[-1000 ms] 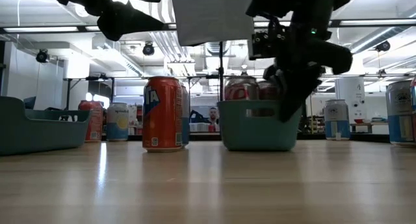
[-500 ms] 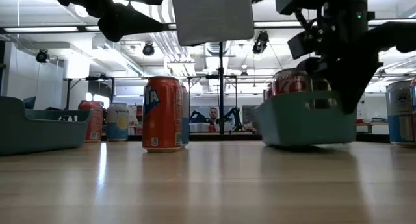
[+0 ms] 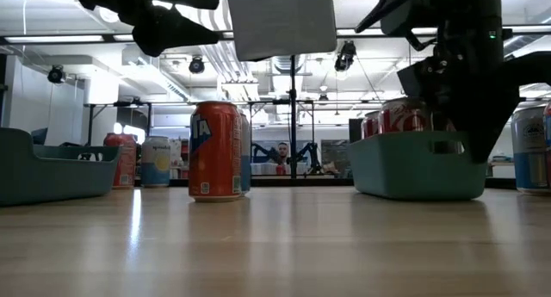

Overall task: Sort soda cans
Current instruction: Move the light green bin to the middle right of the table, then move the soda cans to the top of the table

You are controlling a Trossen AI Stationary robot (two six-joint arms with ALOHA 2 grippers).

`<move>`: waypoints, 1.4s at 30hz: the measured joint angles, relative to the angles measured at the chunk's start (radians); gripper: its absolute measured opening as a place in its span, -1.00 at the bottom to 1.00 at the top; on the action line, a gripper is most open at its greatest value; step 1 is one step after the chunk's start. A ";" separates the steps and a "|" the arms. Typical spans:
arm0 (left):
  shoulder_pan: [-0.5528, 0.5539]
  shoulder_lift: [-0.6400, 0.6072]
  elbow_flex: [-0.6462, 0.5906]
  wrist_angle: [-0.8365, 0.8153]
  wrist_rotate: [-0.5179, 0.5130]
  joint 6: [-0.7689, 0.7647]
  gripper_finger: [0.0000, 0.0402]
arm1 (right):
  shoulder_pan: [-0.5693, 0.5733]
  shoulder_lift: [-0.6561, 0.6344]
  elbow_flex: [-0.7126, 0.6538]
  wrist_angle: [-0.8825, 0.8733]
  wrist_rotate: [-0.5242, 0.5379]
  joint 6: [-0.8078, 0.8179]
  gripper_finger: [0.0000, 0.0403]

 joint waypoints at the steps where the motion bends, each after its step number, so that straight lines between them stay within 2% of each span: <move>1: 0.001 0.000 0.000 -0.001 0.000 0.000 0.52 | 0.004 -0.001 0.008 -0.001 -0.005 0.001 -0.94; 8: 0.007 0.000 0.000 -0.001 0.000 0.000 0.52 | 0.027 0.007 0.045 -0.022 -0.098 0.034 -0.94; 22: 0.008 0.000 0.000 -0.002 0.000 0.011 0.52 | 0.053 0.015 0.066 -0.064 -0.081 0.083 -0.90; 29: 0.012 0.000 0.000 -0.001 -0.004 0.019 0.52 | 0.057 0.015 0.150 -0.113 -0.077 0.117 -0.51; 35: 0.012 0.000 0.000 0.008 -0.063 0.019 0.52 | 0.057 0.013 0.282 -0.123 -0.065 0.127 -0.16; 37: 0.012 0.000 0.000 0.016 -0.064 0.019 0.52 | 0.058 0.010 0.341 -0.121 -0.028 0.127 -0.08; 42: 0.012 0.000 0.000 0.015 -0.071 0.019 0.52 | 0.060 0.004 0.446 -0.052 0.143 0.074 0.06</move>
